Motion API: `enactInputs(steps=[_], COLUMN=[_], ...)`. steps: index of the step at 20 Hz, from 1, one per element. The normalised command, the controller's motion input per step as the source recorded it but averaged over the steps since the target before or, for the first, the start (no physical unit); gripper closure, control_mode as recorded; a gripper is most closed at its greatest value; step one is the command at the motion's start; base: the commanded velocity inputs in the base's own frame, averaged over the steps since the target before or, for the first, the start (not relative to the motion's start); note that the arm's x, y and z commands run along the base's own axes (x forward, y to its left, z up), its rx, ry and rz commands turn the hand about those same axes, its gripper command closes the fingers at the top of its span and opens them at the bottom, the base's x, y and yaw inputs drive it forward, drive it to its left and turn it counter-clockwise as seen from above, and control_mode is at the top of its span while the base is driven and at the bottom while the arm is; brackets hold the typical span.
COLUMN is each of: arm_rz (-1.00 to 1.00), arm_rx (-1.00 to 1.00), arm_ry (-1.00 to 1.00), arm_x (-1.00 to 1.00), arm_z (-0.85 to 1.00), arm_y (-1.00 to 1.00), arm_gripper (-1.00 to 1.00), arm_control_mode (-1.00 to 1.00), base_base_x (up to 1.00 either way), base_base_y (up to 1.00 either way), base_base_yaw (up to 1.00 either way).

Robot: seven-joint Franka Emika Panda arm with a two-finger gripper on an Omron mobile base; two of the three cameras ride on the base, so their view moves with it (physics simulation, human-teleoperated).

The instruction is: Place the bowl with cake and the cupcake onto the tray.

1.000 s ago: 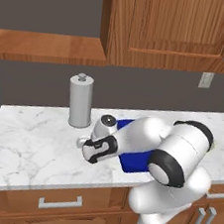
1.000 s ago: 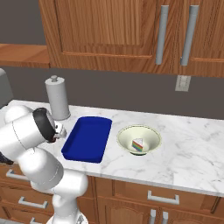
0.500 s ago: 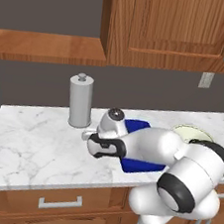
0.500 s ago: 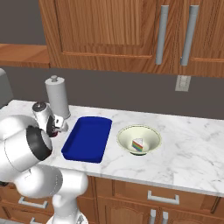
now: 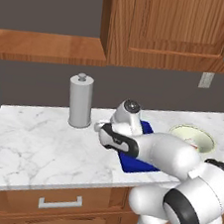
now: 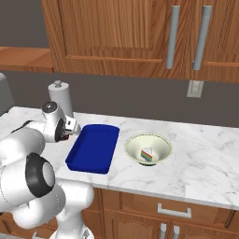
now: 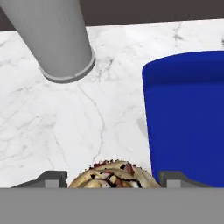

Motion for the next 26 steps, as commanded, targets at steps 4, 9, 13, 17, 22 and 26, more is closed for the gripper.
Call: enactInputs(steps=[4, 9, 13, 17, 22, 26], arm_rz=[0.0, 0.0, 0.0, 0.0, 0.0, 0.0], arm_rx=[0.0, 0.0, 0.0, 0.0, 0.0, 0.0], arm_ry=[0.0, 0.0, 0.0, 0.0, 0.0, 0.0], arm_x=[0.08, 0.19, 0.18, 0.21, 0.19, 0.19], arm_z=[0.1, 0.0, 0.0, -0.06, -0.31, -0.29], arm_y=[-0.54, -0.59, -0.53, -0.34, -0.11, -0.09], arm_gripper=[1.0, 1.0, 1.0, 1.0, 1.0, 1.0], arm_control_mode=[-1.0, -1.0, -1.0, -1.0, -1.0, -1.0], base_base_x=[0.0, 0.0, 0.0, 0.0, 0.0, 0.0], base_base_y=[0.0, 0.0, 0.0, 0.0, 0.0, 0.0], base_base_yaw=[0.0, 0.0, 0.0, 0.0, 0.0, 0.0])
